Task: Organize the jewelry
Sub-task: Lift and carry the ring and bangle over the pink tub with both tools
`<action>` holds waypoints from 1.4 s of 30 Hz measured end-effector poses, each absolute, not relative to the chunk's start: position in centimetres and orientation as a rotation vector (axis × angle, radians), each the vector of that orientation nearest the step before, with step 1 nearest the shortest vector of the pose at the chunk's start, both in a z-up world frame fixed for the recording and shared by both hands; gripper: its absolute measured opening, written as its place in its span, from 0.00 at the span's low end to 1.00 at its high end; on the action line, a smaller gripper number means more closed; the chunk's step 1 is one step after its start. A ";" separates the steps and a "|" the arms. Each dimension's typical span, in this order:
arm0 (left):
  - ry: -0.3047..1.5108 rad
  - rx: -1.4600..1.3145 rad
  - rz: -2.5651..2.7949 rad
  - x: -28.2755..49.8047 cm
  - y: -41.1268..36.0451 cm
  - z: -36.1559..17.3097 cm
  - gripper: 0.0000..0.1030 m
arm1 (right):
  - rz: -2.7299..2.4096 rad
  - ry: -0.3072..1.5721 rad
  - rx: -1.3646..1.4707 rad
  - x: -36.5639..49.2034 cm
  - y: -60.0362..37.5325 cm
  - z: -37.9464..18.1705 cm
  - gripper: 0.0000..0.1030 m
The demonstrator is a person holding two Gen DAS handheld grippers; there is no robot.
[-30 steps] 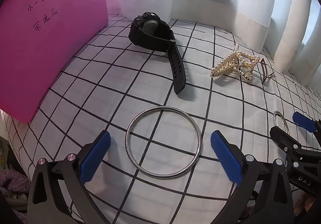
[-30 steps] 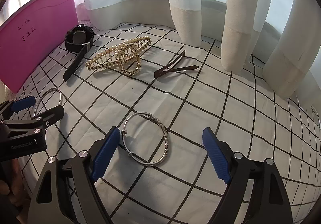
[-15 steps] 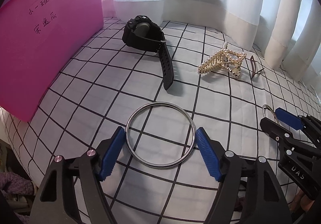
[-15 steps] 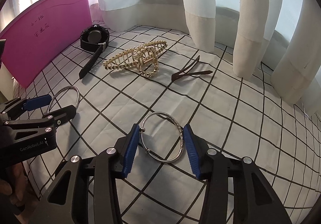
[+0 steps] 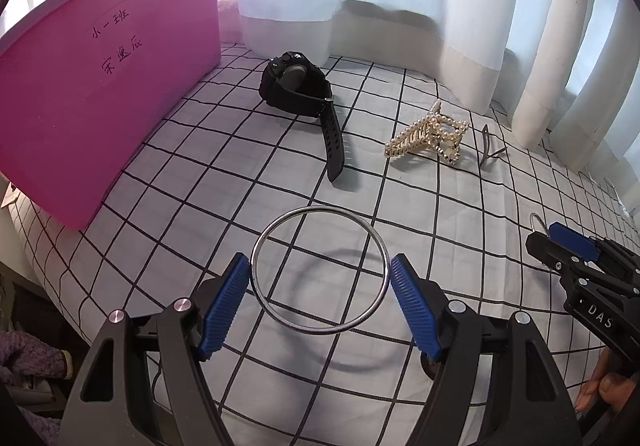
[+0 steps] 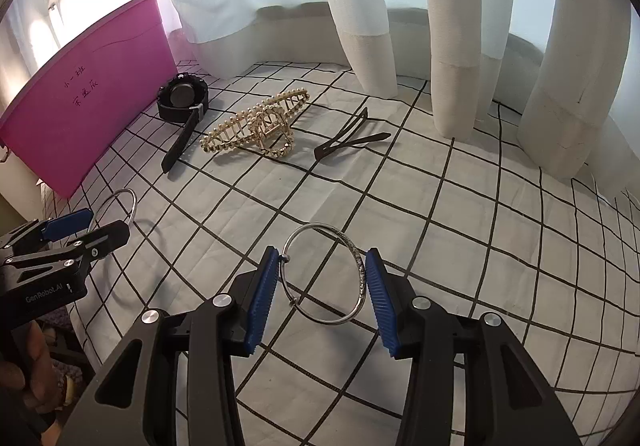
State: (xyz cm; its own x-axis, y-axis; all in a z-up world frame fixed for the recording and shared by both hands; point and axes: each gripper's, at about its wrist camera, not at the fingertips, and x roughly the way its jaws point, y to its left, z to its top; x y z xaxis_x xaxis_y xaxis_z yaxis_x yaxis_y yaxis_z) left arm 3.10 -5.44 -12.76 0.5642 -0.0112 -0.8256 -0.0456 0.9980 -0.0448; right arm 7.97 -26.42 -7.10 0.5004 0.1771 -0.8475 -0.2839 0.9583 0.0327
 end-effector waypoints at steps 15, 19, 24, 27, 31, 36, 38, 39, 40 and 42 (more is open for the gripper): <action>0.877 -0.122 0.076 0.0 -5.9 -3.7 0.68 | 0.391 0.959 -0.188 7.2 -27.3 1.9 0.42; 0.821 -0.149 0.115 -1.0 -5.1 -0.4 0.68 | 0.452 0.918 -0.180 7.7 -26.4 4.5 0.42; 0.749 -0.157 0.167 -1.7 -2.7 3.5 0.68 | 0.532 0.852 -0.168 9.0 -23.2 7.8 0.42; 0.703 -0.174 0.185 -1.8 -0.4 5.4 0.68 | 0.585 0.808 -0.168 10.1 -20.1 9.4 0.42; 0.638 -0.178 0.210 -1.5 3.7 7.2 0.68 | 0.647 0.750 -0.159 11.6 -15.2 11.2 0.42; 0.626 -0.189 0.219 0.8 10.7 8.2 0.68 | 0.683 0.713 -0.134 14.1 -8.4 12.7 0.42; 0.618 -0.186 0.230 1.8 13.7 8.5 0.68 | 0.692 0.705 -0.142 15.1 -5.4 12.9 0.42; 0.616 -0.181 0.240 2.4 15.2 8.5 0.68 | 0.694 0.705 -0.144 15.7 -3.9 12.8 0.42; 0.620 -0.177 0.250 3.0 16.6 8.5 0.68 | 0.699 0.709 -0.139 16.2 -2.5 12.7 0.42; 0.636 -0.184 0.254 4.2 19.4 8.4 0.68 | 0.710 0.724 -0.129 17.4 0.4 12.6 0.42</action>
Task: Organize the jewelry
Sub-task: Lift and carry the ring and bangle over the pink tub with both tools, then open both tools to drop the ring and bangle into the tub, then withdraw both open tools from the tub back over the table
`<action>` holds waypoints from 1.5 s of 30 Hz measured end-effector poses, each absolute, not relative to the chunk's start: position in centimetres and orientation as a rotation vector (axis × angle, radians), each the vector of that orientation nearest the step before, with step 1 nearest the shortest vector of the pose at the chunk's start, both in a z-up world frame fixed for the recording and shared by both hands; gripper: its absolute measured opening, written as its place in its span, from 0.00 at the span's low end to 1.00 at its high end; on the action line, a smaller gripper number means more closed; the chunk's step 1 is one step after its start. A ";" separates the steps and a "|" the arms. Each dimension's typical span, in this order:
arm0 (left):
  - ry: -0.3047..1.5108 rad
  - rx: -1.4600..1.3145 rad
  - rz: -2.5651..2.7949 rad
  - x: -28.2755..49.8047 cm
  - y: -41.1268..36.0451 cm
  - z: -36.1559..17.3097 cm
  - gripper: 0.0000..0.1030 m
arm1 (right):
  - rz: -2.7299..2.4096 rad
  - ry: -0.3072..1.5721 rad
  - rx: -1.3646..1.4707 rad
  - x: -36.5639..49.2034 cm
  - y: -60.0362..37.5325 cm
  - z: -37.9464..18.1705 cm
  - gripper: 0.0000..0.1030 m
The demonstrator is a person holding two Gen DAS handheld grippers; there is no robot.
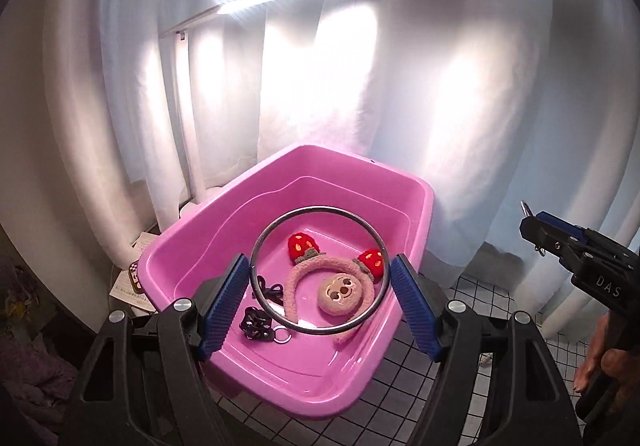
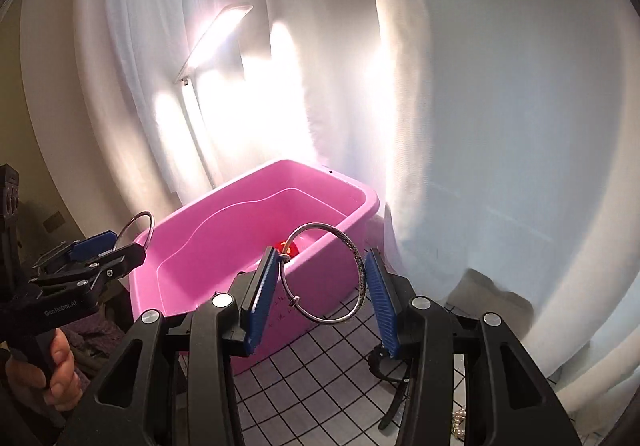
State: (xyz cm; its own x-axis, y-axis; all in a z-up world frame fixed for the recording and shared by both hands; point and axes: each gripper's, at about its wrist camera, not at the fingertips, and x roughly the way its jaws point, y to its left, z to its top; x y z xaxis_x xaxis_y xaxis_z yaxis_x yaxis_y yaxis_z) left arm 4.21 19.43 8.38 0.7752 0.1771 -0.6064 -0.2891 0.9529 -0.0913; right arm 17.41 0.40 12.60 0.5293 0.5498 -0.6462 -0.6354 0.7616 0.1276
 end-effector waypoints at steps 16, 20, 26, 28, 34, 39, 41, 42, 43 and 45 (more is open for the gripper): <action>0.872 -0.248 0.227 11.9 28.8 2.4 0.69 | 0.731 0.944 -0.260 24.1 16.1 6.0 0.42; 0.938 -0.266 0.221 12.5 29.2 0.7 0.69 | 0.717 1.014 -0.315 25.0 18.0 3.9 0.42; 0.987 -0.265 0.234 13.1 29.6 -0.8 0.69 | 0.686 1.080 -0.368 26.0 18.7 1.5 0.42; 0.994 -0.271 0.233 13.2 29.7 -1.0 0.69 | 0.673 1.085 -0.380 26.1 18.8 1.1 0.42; 1.007 -0.276 0.235 13.2 30.0 -1.2 0.70 | 0.634 1.090 -0.416 26.5 18.6 0.5 0.43; 0.990 -0.250 0.244 12.8 29.8 -0.7 0.87 | 0.628 1.065 -0.422 26.5 18.8 1.3 0.73; 0.981 -0.242 0.249 12.7 29.9 -0.4 0.87 | 0.619 1.058 -0.418 26.6 18.7 1.6 0.73; 0.980 -0.239 0.252 12.6 29.9 -0.2 0.87 | 0.616 1.058 -0.413 26.6 18.7 1.7 0.73; 0.979 -0.238 0.254 12.5 29.9 -0.1 0.88 | 0.614 1.058 -0.407 26.7 18.6 1.7 0.73; 0.977 -0.234 0.256 12.4 29.9 0.0 0.88 | 0.615 1.059 -0.398 26.4 18.2 2.0 0.73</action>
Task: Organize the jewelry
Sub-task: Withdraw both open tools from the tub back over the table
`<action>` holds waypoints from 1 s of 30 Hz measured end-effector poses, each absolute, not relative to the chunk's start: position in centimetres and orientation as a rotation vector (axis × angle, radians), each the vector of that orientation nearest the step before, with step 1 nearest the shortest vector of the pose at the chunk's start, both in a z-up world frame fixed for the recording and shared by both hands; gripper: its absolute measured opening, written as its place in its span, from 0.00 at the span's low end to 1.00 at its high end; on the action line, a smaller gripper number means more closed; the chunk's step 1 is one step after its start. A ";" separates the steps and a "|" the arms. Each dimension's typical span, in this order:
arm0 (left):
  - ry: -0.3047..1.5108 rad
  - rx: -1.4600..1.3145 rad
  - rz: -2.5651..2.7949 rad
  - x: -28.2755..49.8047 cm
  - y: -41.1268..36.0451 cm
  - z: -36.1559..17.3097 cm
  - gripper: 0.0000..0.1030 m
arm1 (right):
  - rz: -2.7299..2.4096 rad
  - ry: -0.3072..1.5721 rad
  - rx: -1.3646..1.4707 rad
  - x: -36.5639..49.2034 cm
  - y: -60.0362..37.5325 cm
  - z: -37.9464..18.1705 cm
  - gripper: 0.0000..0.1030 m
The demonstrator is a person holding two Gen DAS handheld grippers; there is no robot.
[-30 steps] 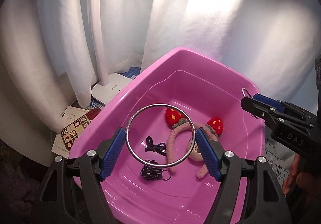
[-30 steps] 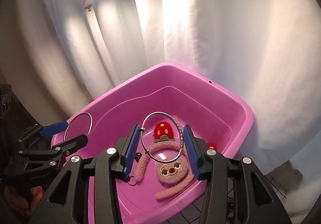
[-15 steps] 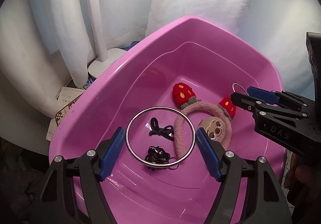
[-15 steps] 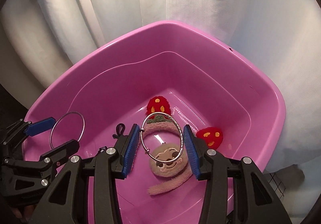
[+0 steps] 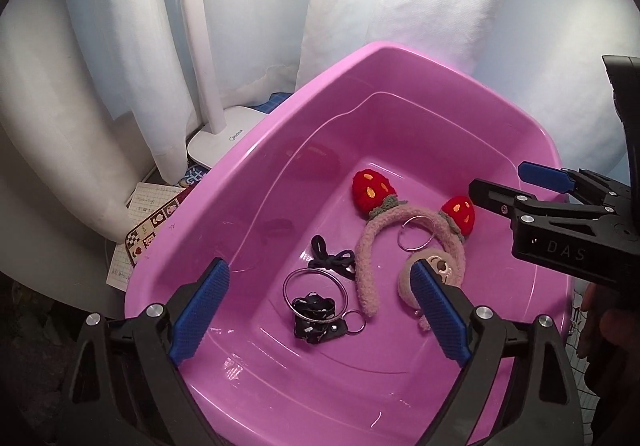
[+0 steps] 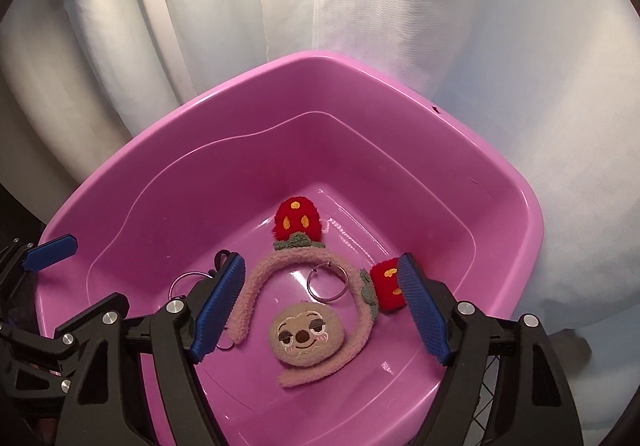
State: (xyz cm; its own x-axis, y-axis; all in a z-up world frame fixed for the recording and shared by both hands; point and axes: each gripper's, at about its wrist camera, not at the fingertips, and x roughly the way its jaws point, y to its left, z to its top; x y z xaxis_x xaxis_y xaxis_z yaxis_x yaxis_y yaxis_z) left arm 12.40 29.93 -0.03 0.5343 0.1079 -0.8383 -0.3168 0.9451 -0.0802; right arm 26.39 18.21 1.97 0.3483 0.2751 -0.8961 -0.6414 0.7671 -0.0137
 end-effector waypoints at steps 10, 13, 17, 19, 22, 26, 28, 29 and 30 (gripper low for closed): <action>0.960 -0.238 0.268 11.6 29.6 0.8 0.88 | 0.632 1.046 -0.380 25.1 17.9 3.0 0.73; 0.946 -0.230 0.270 11.3 29.3 1.3 0.88 | 0.637 1.033 -0.370 24.7 17.7 3.5 0.73; 0.929 -0.230 0.277 10.8 28.7 2.0 0.88 | 0.643 1.018 -0.362 24.1 17.0 4.4 0.73; 0.919 -0.226 0.282 10.6 28.4 2.4 0.88 | 0.645 1.009 -0.356 23.7 16.6 4.9 0.73; 0.905 -0.219 0.287 10.2 27.7 2.9 0.88 | 0.645 0.993 -0.343 23.1 15.7 5.7 0.73; 0.882 -0.207 0.289 9.6 26.4 3.8 0.88 | 0.644 0.969 -0.317 22.1 13.9 7.0 0.73; 0.870 -0.202 0.289 9.3 25.5 4.2 0.88 | 0.642 0.958 -0.302 21.4 12.7 7.6 0.73; 0.864 -0.199 0.288 9.1 25.0 4.4 0.88 | 0.640 0.952 -0.293 21.0 12.1 7.9 0.73; 0.859 -0.198 0.287 8.9 24.5 4.6 0.88 | 0.638 0.946 -0.284 20.5 11.4 8.2 0.73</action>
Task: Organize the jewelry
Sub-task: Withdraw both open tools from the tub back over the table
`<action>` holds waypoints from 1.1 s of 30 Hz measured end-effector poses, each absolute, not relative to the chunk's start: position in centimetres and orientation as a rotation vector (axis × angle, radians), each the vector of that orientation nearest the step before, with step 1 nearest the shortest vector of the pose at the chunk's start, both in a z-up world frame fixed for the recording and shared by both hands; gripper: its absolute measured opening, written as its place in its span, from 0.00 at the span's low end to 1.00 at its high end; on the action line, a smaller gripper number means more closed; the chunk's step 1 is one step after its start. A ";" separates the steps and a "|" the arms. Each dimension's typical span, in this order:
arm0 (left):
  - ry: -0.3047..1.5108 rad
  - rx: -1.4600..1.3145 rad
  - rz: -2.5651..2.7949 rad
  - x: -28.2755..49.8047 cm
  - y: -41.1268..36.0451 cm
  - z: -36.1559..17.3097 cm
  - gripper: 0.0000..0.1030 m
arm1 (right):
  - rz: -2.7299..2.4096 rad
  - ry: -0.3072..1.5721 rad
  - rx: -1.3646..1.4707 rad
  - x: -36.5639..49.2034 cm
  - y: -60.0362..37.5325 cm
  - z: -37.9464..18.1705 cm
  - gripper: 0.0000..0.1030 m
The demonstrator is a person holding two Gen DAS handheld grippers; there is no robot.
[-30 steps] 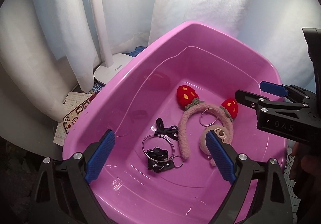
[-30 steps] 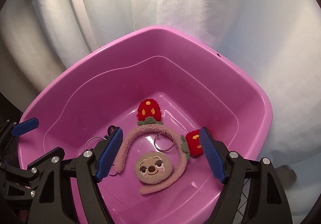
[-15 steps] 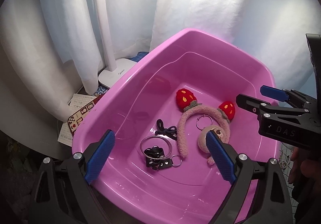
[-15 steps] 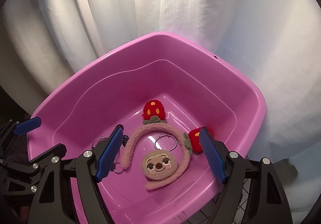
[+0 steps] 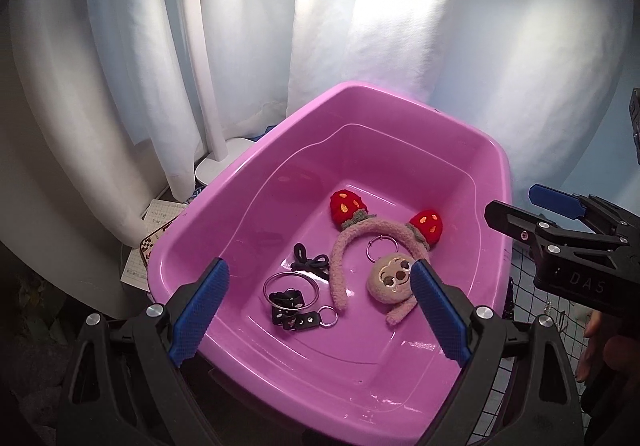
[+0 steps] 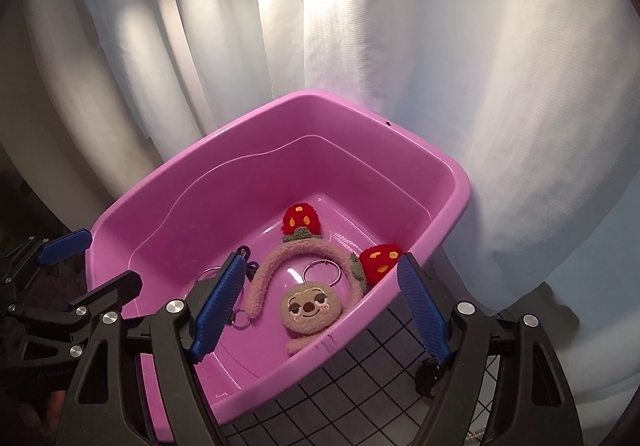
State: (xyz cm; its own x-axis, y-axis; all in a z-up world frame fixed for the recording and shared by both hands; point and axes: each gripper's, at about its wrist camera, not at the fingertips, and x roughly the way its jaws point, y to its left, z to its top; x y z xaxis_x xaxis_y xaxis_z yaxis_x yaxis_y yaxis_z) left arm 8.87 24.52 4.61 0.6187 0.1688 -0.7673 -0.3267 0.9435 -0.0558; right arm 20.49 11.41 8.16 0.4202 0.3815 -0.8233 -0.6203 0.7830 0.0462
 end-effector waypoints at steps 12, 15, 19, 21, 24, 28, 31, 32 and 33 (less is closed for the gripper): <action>0.829 -0.163 0.218 5.8 16.2 5.5 0.92 | 0.523 0.926 -0.172 13.8 -3.0 9.8 0.73; 0.848 -0.144 0.207 4.9 13.7 5.0 0.92 | 0.462 0.945 -0.144 12.1 -8.0 9.3 0.73; 0.878 -0.141 0.189 3.4 10.5 3.8 0.93 | 0.369 0.967 -0.096 9.5 -14.7 8.7 0.73; 0.891 -0.137 0.183 2.5 8.8 3.2 0.93 | 0.325 0.980 -0.081 8.2 -17.8 8.2 0.73; 0.908 -0.138 0.175 1.2 6.5 2.1 0.93 | 0.280 1.004 -0.056 6.3 -22.1 7.3 0.73; 0.934 -0.153 0.174 -0.5 3.8 0.5 0.93 | 0.261 1.036 -0.037 4.3 -26.1 5.9 0.73; 0.950 -0.152 0.182 -1.2 2.0 -0.7 0.93 | 0.265 1.048 -0.025 3.4 -28.0 5.1 0.73; 0.954 -0.148 0.187 -1.4 1.5 -1.0 0.93 | 0.266 1.051 -0.019 3.2 -28.4 4.8 0.73; 0.959 -0.143 0.193 -1.4 0.9 -1.3 0.93 | 0.268 1.056 -0.011 3.2 -28.8 4.5 0.73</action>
State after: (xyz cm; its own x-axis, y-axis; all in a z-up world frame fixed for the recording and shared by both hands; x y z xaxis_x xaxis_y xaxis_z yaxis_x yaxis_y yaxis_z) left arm -1.41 0.91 -1.30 0.5592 0.1002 -0.8230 -0.2266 0.9733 -0.0354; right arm 3.18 -28.78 4.48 0.4629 0.2131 -0.8604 -0.2234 0.9674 0.1194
